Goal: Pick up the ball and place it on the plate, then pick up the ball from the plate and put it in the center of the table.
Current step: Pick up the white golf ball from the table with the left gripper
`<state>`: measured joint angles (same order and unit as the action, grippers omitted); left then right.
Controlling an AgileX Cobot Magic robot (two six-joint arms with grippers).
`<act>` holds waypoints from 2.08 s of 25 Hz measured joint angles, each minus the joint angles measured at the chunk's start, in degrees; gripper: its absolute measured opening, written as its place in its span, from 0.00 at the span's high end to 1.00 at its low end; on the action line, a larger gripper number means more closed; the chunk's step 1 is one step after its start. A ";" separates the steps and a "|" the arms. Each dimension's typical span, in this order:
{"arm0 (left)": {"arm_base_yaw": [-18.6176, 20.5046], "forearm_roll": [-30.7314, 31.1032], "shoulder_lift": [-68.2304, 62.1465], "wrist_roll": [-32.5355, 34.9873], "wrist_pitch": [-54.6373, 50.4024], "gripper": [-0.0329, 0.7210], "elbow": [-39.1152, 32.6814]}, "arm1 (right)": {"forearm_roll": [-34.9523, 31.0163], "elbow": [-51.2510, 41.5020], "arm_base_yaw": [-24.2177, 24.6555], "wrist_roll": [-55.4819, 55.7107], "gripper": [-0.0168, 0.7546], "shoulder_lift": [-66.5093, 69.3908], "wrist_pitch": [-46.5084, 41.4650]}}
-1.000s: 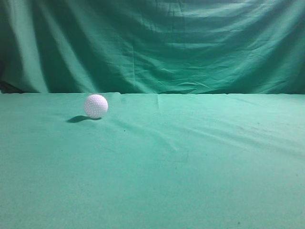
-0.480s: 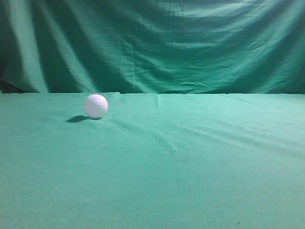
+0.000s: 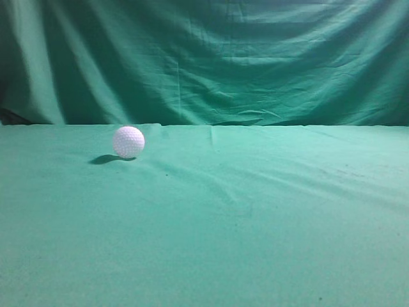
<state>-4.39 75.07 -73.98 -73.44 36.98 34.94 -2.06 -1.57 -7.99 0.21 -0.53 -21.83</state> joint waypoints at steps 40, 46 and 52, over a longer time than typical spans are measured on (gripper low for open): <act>-23.32 -72.91 -16.93 76.18 -68.81 0.96 28.42 | 0.00 0.00 0.00 -0.04 0.91 0.00 0.00; -23.32 -74.76 -26.59 76.18 -83.28 0.96 40.65 | 0.00 0.00 0.00 -0.04 0.91 0.00 0.00; -23.32 -74.64 -32.23 77.13 -84.75 0.96 47.57 | 0.00 0.00 0.00 -0.04 0.91 0.00 0.00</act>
<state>-27.71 0.43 -106.21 3.70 -47.76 82.51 -2.06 -1.57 -7.99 0.17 -0.53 -21.83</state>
